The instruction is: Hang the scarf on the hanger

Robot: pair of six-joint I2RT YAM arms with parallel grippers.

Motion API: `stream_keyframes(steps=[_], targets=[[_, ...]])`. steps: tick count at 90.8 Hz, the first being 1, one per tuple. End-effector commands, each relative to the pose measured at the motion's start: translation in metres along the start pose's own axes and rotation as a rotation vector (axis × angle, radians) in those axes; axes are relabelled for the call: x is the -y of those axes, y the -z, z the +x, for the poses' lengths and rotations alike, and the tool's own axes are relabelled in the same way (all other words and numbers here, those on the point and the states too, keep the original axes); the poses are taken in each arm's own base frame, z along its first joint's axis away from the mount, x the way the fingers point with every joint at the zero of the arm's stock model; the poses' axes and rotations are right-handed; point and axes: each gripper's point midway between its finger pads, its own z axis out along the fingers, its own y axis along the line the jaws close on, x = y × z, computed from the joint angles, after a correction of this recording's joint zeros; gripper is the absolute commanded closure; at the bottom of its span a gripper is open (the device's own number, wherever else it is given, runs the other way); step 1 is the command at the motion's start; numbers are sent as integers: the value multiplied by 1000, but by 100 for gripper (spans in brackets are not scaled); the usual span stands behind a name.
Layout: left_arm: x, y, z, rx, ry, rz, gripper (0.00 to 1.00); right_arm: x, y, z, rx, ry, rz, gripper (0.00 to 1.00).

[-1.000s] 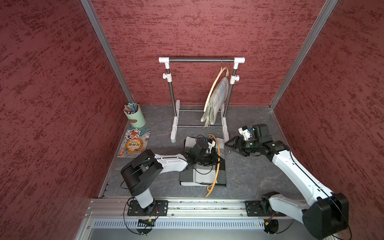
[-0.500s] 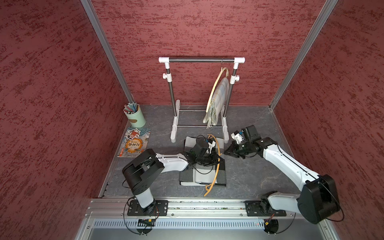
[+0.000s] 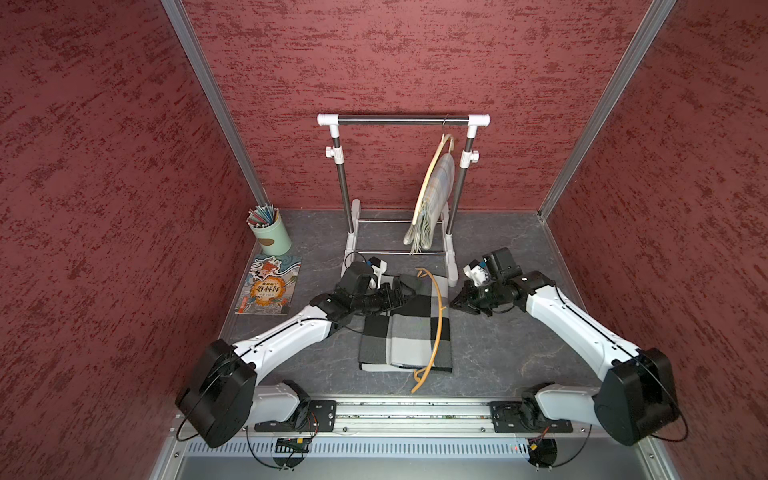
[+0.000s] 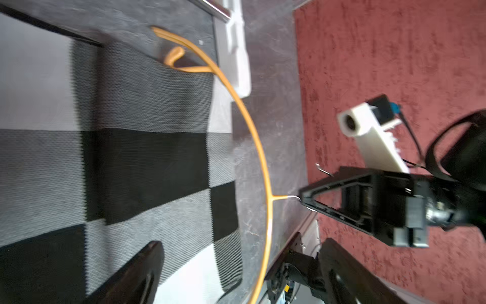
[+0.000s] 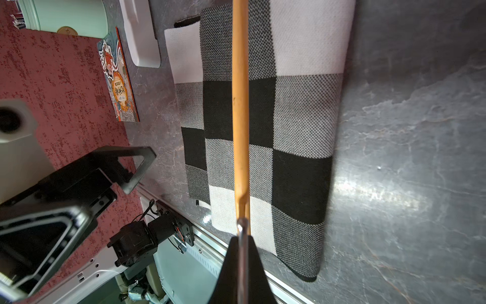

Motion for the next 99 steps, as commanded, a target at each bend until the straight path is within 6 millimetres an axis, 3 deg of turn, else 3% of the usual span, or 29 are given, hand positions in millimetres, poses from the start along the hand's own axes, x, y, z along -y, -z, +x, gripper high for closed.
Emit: stream_keyframes(steps=[1, 8, 20, 33, 47, 57, 73, 80, 89, 99], targets=[[-39, -21, 28, -134, 5, -129, 18, -6, 6, -2, 10, 17, 5, 100], [-44, -37, 30, -159, 2, -139, 27, -6, 6, -1, 7, 16, 4, 100], [-56, -55, 34, -187, 2, -173, 34, -4, 5, 0, -1, 14, 8, 100], [-63, -66, 41, -213, 6, -172, 40, -3, 3, 2, -13, 10, 8, 100], [-53, -74, 45, -227, -16, -125, 56, -1, 0, 1, -15, 3, 10, 100], [-55, -79, 46, -236, -15, -133, 62, -2, 0, 1, -16, 4, 5, 100], [-59, -69, 37, -192, -45, -205, 81, 0, 1, 3, -20, 1, 12, 100], [-62, -61, 28, -162, -86, -266, 99, -4, 4, 3, -24, 2, 7, 100], [-60, -52, 21, -148, -88, -271, 100, -22, 16, 3, -30, 1, -34, 100], [-44, -29, 9, -106, -92, -227, 100, -42, 35, 8, -46, -18, -68, 100]])
